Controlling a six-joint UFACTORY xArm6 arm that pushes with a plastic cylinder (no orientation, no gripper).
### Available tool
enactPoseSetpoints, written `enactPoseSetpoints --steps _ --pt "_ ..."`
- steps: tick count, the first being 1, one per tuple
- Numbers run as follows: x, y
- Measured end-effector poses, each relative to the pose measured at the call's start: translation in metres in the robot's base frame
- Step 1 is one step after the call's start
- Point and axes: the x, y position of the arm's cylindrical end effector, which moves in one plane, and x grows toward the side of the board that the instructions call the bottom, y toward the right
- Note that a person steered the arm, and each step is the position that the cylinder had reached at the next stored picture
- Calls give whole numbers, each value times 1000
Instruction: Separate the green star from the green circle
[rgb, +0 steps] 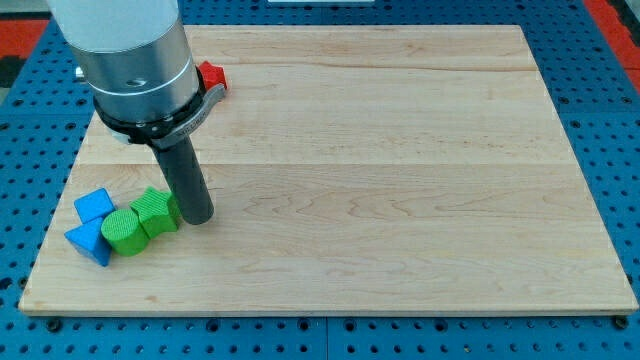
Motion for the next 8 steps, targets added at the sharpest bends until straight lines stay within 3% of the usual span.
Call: enactPoseSetpoints --steps 1,2,3,5,6,8 --pt "6 7" --pt "59 78" --pt "88 57" --pt "93 56" --pt "93 19" --pt "39 -37"
